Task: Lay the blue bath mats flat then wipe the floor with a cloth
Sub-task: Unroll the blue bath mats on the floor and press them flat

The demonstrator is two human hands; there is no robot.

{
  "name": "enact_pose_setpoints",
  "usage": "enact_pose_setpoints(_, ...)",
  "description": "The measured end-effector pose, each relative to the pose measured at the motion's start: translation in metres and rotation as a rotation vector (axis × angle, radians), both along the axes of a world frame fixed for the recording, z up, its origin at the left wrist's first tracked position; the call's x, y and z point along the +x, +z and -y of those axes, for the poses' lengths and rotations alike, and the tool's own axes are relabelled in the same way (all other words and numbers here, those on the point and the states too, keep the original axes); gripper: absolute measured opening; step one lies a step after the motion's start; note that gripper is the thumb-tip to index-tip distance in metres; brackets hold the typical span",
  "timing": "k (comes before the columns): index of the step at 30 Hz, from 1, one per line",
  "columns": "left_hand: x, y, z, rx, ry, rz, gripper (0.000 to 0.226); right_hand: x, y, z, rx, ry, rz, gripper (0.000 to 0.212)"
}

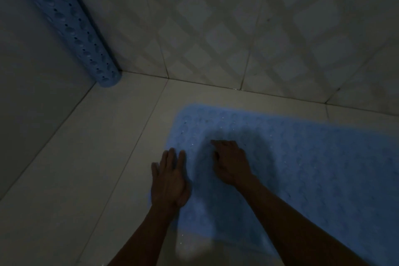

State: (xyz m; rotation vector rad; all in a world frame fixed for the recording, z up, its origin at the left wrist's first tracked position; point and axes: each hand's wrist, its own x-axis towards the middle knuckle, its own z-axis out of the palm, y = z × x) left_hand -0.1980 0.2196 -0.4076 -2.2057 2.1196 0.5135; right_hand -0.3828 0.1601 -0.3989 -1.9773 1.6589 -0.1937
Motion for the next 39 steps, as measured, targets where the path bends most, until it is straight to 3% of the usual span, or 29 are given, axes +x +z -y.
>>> enact_pose_setpoints(5,-0.033,-0.007,0.057,-0.071,-0.019,-0.116,0.065,-0.038,-0.007,0.029,-0.066,-0.144,-0.107,0.059)
enact_pose_setpoints(12,-0.053,-0.028,0.128,0.006,-0.099,-0.047,0.069,-0.065,-0.042,0.046,-0.078,-0.176,-0.197,0.066)
enact_pose_setpoints(30,-0.053,-0.043,0.13,-0.129,-0.099,0.037,0.074,-0.059,-0.067,0.041,-0.2,-0.224,-0.298,0.067)
enact_pose_setpoints(39,-0.055,-0.044,0.127,-0.303,-0.107,0.046,0.07,-0.06,-0.069,0.042,-0.224,-0.227,-0.322,0.068)
